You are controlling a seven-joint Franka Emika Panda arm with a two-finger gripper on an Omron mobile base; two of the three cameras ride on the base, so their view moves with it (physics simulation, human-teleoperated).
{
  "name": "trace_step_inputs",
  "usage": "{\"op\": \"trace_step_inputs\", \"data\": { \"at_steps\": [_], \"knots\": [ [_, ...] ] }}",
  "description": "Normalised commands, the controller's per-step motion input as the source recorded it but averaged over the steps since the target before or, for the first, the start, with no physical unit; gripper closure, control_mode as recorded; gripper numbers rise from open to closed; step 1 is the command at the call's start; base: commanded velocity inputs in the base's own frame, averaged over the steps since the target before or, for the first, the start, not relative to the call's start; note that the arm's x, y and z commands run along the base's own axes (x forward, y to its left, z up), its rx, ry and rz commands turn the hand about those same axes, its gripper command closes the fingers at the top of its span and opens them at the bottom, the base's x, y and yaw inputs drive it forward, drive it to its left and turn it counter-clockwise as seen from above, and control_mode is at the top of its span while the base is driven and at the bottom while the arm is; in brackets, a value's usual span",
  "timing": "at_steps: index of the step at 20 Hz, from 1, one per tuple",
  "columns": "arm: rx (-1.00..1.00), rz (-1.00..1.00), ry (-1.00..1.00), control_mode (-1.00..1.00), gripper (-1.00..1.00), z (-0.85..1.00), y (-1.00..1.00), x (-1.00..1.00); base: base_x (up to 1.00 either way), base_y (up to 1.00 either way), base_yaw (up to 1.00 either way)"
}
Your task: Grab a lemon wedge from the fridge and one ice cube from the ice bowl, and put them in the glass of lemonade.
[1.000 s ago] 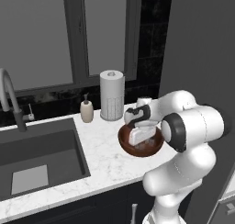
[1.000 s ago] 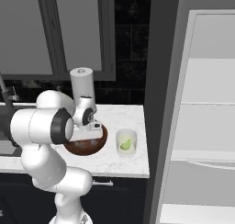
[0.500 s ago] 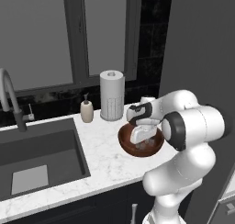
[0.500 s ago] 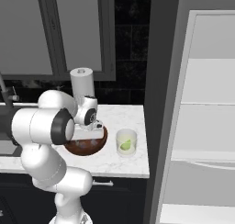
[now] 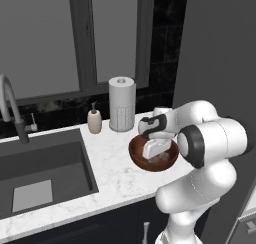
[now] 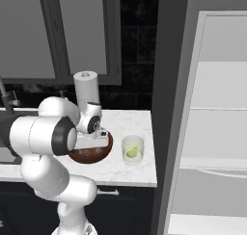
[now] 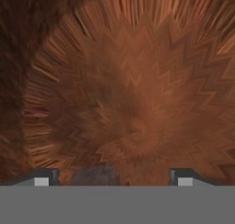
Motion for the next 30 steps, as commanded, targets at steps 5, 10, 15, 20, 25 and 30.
{"op": "trace_step_inputs", "data": {
  "at_steps": [5, 10, 15, 20, 25, 30],
  "knots": [
    [0.07, 0.03, 0.0, -1.0, -1.0, -0.66, 0.01, -0.02, 0.0, 0.0, 0.0],
    [0.07, 0.03, 0.02, -1.0, -1.0, -0.52, 0.0, -0.15, 0.0, 0.0, 0.0],
    [0.1, 0.03, 0.03, -1.0, -1.0, -0.42, 0.0, -0.28, 0.0, 0.0, 0.0],
    [0.12, 0.05, 0.0, -1.0, -1.0, -0.82, 0.0, -0.08, 0.0, 0.0, 0.0],
    [0.02, 0.04, 0.01, -1.0, -1.0, -0.69, 0.01, -0.21, 0.0, 0.0, 0.0],
    [0.03, 0.01, 0.1, -1.0, 1.0, -0.31, 0.05, -0.25, 0.0, 0.0, 0.0]
  ]
}}
